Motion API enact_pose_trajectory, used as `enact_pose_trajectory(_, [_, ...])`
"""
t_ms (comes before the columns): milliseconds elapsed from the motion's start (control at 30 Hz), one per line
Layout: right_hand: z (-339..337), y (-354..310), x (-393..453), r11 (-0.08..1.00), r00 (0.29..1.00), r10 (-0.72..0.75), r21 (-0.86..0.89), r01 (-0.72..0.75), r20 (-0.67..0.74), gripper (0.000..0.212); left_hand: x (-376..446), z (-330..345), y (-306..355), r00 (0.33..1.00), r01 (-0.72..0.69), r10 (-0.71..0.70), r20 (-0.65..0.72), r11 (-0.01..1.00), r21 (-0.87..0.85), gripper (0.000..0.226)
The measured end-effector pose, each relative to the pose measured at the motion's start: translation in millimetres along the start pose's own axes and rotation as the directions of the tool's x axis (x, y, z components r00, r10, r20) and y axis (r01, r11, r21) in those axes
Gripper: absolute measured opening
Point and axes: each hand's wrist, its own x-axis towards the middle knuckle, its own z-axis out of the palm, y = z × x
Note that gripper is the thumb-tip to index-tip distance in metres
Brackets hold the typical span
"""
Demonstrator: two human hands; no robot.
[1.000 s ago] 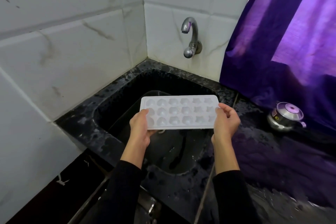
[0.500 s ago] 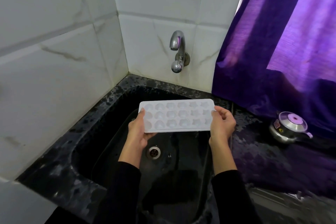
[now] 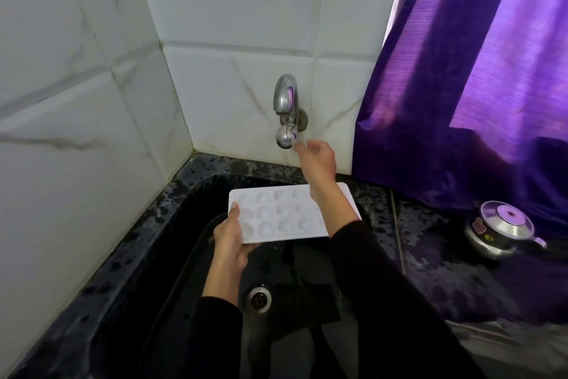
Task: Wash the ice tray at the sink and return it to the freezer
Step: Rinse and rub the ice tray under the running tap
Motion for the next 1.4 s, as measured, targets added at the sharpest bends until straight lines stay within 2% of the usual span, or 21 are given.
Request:
enact_pose_trajectory(67, [13, -5, 21, 0.991, 0.993, 0.113, 0.066, -0.114, 0.019, 0.052, 6, 3, 0, 1.000, 0.008, -0.008, 0.008, 1.000, -0.007, 0.037])
enact_pose_trajectory(167, [32, -3, 45, 0.975, 0.981, 0.193, 0.103, -0.196, 0.033, 0.040, 14, 5, 1, 1.000, 0.017, -0.017, 0.013, 1.000, -0.011, 0.036])
enact_pose_trajectory(267, [40, 4, 61, 0.937, 0.958, 0.274, 0.200, -0.285, 0.081, 0.048, 21, 10, 1, 0.999, 0.025, -0.024, 0.023, 1.000, -0.017, 0.035])
enact_pose_trajectory(400, [37, 3, 65, 0.819, 0.939, 0.259, 0.464, -0.337, 0.225, 0.025, 23, 19, 1, 0.999, 0.033, -0.033, 0.039, 0.999, -0.015, 0.035])
enact_pose_trajectory(533, [36, 4, 66, 0.824, 0.955, 0.221, 0.486, -0.292, 0.200, 0.019, 25, 25, -1, 0.997, 0.054, -0.054, 0.050, 0.999, -0.003, 0.040])
enact_pose_trajectory(700, [39, 6, 72, 0.900, 0.966, 0.249, 0.349, -0.259, 0.077, 0.031, 26, 30, -5, 0.997, 0.060, -0.060, 0.040, 0.998, -0.003, 0.042])
enact_pose_trajectory(1000, [44, 3, 71, 0.975, 0.984, 0.168, 0.157, -0.159, -0.050, 0.033, 23, 30, -8, 0.997, 0.060, -0.059, 0.041, 0.998, -0.019, 0.040])
enact_pose_trajectory(1133, [39, 6, 64, 0.988, 0.997, 0.068, -0.139, -0.071, -0.022, 0.039, 24, 30, -10, 0.998, 0.057, -0.056, 0.034, 0.998, -0.028, 0.041])
enact_pose_trajectory(1233, [34, 24, 47, 0.892, 0.999, -0.044, -0.449, 0.051, 0.027, 0.072, 25, 32, -11, 0.998, 0.050, -0.048, 0.030, 0.998, -0.048, 0.041])
enact_pose_trajectory(1300, [32, 41, 31, 0.734, 0.986, -0.117, -0.659, 0.165, 0.116, 0.086, 25, 34, -10, 0.999, 0.042, -0.041, 0.016, 0.998, -0.055, 0.037])
enact_pose_trajectory(1400, [35, 61, 2, 0.461, 0.927, -0.156, -0.805, 0.374, 0.342, 0.077, 24, 36, -11, 1.000, 0.009, -0.008, 0.017, 0.998, -0.061, 0.037])
